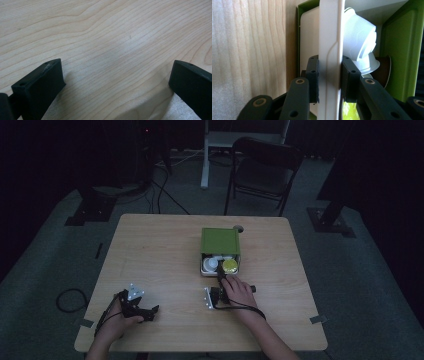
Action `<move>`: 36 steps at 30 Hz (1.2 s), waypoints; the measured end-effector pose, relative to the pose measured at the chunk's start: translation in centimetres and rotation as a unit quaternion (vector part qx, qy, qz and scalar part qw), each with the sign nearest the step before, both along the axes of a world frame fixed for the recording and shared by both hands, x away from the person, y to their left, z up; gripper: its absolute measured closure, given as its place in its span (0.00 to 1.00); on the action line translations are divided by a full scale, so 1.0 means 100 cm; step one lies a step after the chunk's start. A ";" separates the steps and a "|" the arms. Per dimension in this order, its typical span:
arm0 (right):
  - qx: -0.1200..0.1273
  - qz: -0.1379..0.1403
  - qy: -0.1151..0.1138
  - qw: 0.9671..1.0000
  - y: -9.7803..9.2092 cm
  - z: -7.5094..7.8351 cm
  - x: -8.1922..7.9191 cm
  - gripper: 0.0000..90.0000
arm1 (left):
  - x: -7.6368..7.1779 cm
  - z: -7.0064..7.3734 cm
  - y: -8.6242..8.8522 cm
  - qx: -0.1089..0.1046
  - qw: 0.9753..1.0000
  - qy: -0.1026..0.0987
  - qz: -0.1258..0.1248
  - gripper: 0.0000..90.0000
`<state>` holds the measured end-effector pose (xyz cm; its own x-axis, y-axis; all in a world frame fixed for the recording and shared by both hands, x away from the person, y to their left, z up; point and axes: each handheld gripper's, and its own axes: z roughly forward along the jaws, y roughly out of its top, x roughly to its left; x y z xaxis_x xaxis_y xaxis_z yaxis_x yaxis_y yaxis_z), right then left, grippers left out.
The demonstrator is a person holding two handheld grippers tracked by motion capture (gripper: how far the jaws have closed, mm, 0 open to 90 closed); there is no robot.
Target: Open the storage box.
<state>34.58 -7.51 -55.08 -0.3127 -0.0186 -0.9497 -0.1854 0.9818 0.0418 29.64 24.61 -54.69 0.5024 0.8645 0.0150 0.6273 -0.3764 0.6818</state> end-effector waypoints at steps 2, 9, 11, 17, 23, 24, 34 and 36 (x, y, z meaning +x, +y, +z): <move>-0.001 -0.001 0.002 1.000 0.000 0.000 0.000 0.80 | 0.000 0.000 0.000 0.000 1.000 0.000 0.000 0.00; 0.001 0.001 0.009 1.000 0.000 0.002 -0.004 0.80 | 0.000 0.000 0.000 0.000 1.000 0.000 0.000 0.00; 0.001 0.002 0.012 1.000 0.000 0.002 -0.006 0.80 | 0.000 0.000 0.000 0.000 1.000 0.000 0.000 0.00; -0.001 0.005 0.018 1.000 -0.001 0.003 -0.011 0.80 | 0.000 0.000 0.000 0.000 1.000 0.000 0.000 0.00; -0.001 0.009 0.020 1.000 -0.002 0.004 -0.018 0.80 | 0.000 0.000 0.000 0.000 1.000 0.000 0.000 0.00; 0.000 0.009 0.021 1.000 -0.002 0.004 -0.019 0.80 | 0.000 0.000 0.000 0.000 1.000 0.000 0.000 0.00; 0.005 0.014 0.028 1.000 -0.003 0.005 -0.030 0.80 | 0.000 0.000 0.000 0.000 1.000 0.000 0.000 0.00; 0.005 0.018 0.030 0.999 -0.003 0.005 -0.033 0.80 | 0.000 0.000 0.000 0.000 1.000 0.000 0.000 0.00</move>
